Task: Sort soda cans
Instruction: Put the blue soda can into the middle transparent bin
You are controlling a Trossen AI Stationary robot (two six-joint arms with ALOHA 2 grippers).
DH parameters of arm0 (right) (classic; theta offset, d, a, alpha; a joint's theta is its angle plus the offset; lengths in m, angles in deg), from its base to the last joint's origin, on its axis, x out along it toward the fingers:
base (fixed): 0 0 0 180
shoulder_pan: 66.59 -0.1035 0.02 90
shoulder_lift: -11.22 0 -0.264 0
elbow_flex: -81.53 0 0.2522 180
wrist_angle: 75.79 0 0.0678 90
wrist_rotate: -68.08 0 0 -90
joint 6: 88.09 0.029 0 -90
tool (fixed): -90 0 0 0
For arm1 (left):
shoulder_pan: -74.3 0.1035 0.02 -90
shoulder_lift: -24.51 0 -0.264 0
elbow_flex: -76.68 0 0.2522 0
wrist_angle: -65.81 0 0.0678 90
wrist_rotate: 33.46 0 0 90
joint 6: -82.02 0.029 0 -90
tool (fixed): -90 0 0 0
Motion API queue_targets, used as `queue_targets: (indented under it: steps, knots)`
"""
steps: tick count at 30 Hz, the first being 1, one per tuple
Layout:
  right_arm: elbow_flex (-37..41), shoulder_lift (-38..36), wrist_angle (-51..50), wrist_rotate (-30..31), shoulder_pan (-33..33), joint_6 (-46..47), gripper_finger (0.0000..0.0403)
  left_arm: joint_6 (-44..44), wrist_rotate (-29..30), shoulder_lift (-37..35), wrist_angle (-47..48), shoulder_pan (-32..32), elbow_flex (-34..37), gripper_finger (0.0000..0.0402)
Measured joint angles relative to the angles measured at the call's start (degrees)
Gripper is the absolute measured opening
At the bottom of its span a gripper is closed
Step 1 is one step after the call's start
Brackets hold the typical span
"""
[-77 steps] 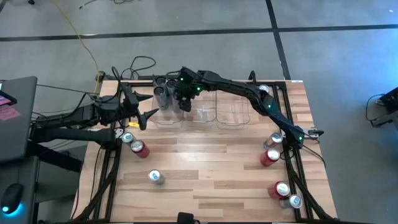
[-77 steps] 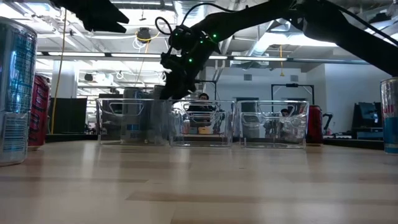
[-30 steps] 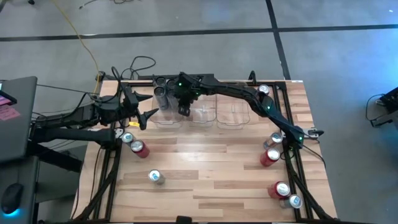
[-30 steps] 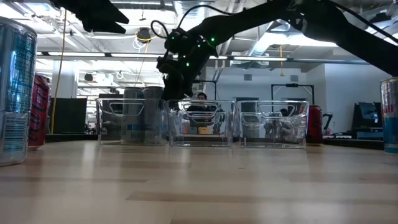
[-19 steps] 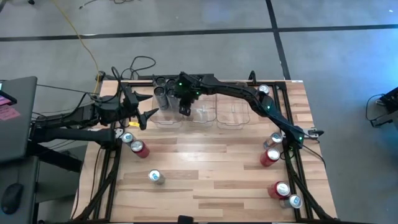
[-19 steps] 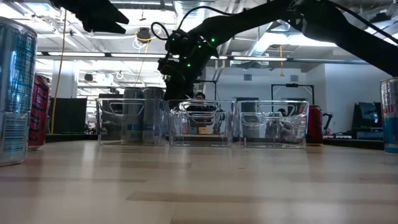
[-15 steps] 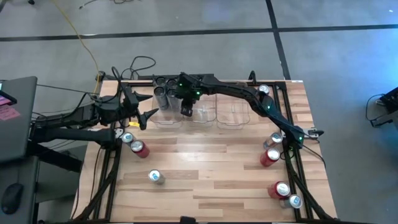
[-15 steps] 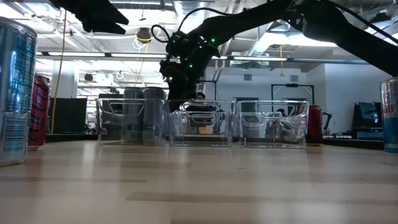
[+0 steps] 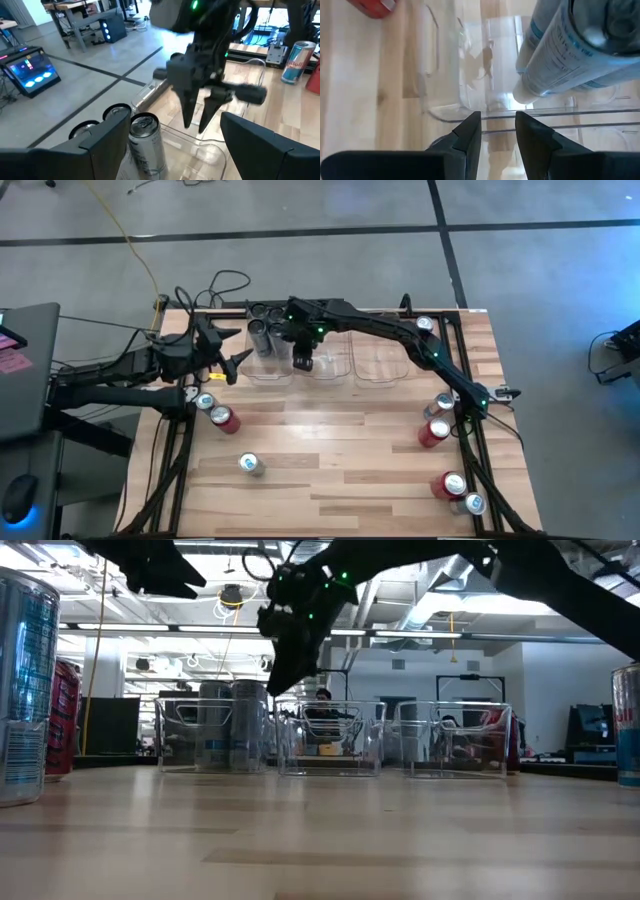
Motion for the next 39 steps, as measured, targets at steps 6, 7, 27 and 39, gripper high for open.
queue_targets:
  steps: [6,7,27,39]
  knots:
    - [0.0,-5.3,0.2,0.0,-1.2,-0.1,0.0139,-1.3,0.1,0.0,2.6,0.0,0.0,0.0306]
    - [0.0,-6.3,-0.3,0.0,-1.6,-0.3,0.0139,-1.6,0.2,0.0,3.8,0.0,0.0,0.0306]
    - [8.7,-32.3,-4.2,-0.1,-10.3,-0.1,0.0139,-18.6,-14.0,-3.8,32.8,-0.5,0.0,0.0306]
    - [30.8,-50.6,10.3,6.5,-10.1,3.6,0.0139,-24.5,-14.0,-1.4,50.8,-0.8,-7.9,0.0306]
